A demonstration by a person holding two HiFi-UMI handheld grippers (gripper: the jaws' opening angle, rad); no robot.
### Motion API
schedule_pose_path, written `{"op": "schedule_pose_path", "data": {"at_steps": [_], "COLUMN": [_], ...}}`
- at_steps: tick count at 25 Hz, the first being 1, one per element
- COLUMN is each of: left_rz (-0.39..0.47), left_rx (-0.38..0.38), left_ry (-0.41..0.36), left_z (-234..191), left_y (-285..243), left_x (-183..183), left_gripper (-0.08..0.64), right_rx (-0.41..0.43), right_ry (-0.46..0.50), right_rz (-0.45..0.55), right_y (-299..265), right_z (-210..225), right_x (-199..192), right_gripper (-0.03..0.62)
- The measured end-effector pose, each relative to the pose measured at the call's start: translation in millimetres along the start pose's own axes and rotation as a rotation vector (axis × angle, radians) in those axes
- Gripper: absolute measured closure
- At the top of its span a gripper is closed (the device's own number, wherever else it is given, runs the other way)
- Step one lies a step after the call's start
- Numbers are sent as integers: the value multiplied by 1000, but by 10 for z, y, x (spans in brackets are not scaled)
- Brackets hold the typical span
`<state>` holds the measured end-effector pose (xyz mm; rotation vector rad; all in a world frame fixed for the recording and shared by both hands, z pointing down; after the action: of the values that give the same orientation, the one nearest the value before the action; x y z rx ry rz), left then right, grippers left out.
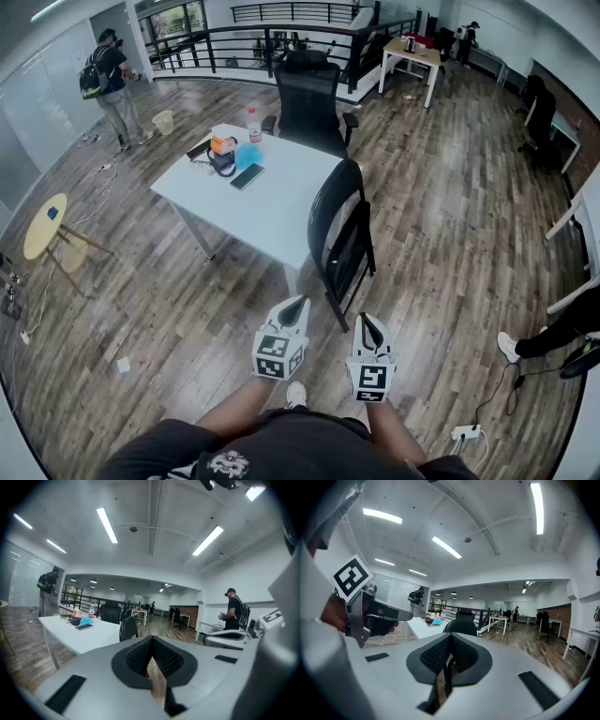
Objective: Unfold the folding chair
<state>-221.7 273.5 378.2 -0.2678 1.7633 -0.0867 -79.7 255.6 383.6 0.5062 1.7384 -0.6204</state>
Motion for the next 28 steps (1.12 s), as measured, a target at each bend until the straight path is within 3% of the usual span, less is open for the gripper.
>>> {"op": "schedule_pose_path", "data": {"at_steps": [8,14,22,28], "left_rz": [-27,-50,-75,-98], "left_rx": [-45,-20,29,99], "left_ry": [4,-25,-30,-54], "left_z": [-442,-756,-1131,-1339], "left_y": [-433,-787,-1635,-2244], "left_x": [114,167,357,470], "left_gripper": [555,555,555,554], "right_rx": [-46,-78,12,47], "right_ry": [-8,-32,-74,-116], "right_rz": [-53,-88,-69,-157], "right_y": [-557,-991,-1950,-2651], "right_z": [40,214,449,671], "right_x": [-84,-206,-348,-671], "right_gripper": [578,577,577,577]}}
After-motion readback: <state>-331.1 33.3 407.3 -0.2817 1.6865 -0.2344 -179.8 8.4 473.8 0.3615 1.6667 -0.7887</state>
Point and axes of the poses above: the fingertips, and each gripper's own axes: y backward along the fingers, z to its right, x out of its top, the point moved 2 cm from there along y, backward along the fingers, and after that the axes turned 3 degrees about y, right-handed, at the moved point
